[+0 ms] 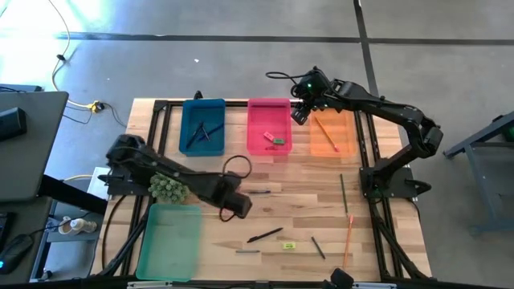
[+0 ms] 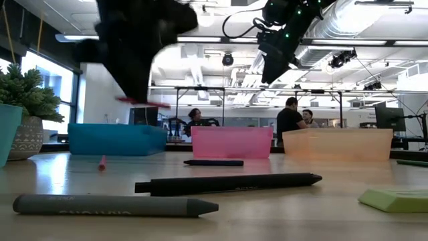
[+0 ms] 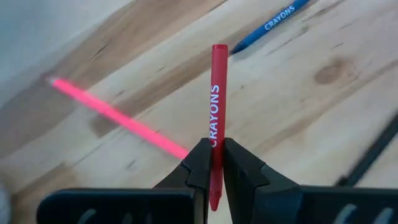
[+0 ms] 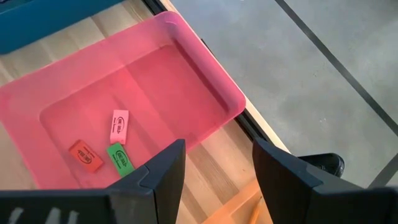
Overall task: Sort crayons/erasers/pens/pencils in bins
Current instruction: Put the red crayon into the green bin
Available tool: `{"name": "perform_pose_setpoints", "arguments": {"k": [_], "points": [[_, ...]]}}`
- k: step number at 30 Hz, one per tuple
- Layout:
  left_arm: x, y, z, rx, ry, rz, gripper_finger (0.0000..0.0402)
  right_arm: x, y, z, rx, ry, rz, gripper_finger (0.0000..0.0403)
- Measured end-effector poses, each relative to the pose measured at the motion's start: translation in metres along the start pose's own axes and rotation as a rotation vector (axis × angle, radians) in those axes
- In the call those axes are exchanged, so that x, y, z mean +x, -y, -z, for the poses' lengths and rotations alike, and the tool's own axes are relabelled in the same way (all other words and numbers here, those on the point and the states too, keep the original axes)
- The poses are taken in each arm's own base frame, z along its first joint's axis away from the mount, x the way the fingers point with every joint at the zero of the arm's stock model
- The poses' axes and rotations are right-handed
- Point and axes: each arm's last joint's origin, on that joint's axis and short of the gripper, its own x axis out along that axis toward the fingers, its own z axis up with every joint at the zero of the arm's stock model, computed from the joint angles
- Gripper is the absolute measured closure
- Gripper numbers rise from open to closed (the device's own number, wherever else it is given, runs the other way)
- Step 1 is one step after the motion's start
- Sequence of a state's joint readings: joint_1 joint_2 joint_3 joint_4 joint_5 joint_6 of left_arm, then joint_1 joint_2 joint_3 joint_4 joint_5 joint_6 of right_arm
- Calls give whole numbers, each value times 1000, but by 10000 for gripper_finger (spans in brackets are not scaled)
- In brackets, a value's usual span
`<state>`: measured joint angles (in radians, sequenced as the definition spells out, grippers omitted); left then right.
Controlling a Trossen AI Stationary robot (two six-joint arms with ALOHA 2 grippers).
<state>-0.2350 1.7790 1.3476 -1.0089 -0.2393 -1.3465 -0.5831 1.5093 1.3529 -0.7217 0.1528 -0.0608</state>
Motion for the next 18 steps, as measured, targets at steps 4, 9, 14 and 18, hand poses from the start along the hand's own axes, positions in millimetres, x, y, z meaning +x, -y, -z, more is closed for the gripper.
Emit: {"name": "perform_pose_setpoints", "arguments": {"k": [4, 9, 14, 18], "points": [[-28, -10, 23, -38, -6, 1, 383, 0, 0, 0, 0, 0, 0, 224], [-57, -25, 60, -119, -21, -25, 383, 0, 0, 0, 0, 0, 0, 224], [-74, -39, 106, -225, -68, -74, 383, 0, 0, 0, 0, 2, 0, 224], [-85, -48, 142, -330, -98, -65, 383, 0, 0, 0, 1, 3, 0, 224]]}}
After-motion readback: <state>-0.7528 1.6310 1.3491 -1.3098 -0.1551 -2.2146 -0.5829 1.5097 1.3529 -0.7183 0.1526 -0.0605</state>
